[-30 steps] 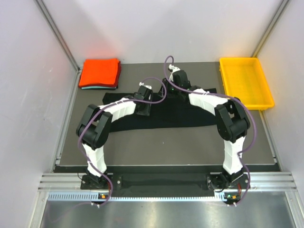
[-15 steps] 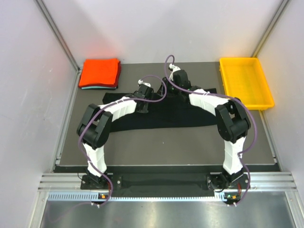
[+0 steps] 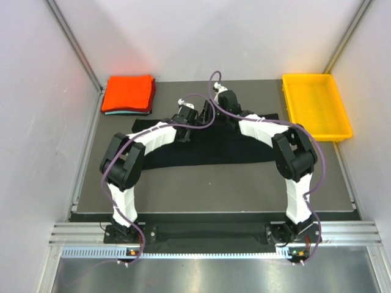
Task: Fold and stack the t-shirts
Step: Fold the tshirt
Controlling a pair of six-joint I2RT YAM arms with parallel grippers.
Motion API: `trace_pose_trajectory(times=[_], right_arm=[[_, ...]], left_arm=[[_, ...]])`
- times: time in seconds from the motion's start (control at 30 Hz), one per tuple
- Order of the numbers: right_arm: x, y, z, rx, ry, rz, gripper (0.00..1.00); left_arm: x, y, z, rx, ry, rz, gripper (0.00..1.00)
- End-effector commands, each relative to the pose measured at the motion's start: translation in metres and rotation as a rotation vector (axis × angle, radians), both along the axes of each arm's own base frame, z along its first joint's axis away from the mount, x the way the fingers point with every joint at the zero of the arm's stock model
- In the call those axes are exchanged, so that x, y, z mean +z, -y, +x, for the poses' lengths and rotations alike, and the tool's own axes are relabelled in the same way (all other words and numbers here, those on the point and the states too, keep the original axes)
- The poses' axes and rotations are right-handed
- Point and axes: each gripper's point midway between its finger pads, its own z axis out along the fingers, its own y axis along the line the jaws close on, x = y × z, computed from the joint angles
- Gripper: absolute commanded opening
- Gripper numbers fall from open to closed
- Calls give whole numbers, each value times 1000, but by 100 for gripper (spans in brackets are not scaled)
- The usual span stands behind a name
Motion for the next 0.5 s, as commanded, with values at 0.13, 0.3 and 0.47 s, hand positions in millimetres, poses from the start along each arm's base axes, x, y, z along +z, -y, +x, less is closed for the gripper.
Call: trace_pose_trajectory(times=[0.13,0.3,0.47], right_arm=[[-2,-22,-1,-88,-60,66,42],[-9,-27,-3,-139,-117,112,41],[-21,-37,-4,-166,-163,103,41]], left_arm=[[34,-16,33,76,93,26,0],[49,-28,54,122,119,-121,0],[56,-46,66,145,131,-155,0]])
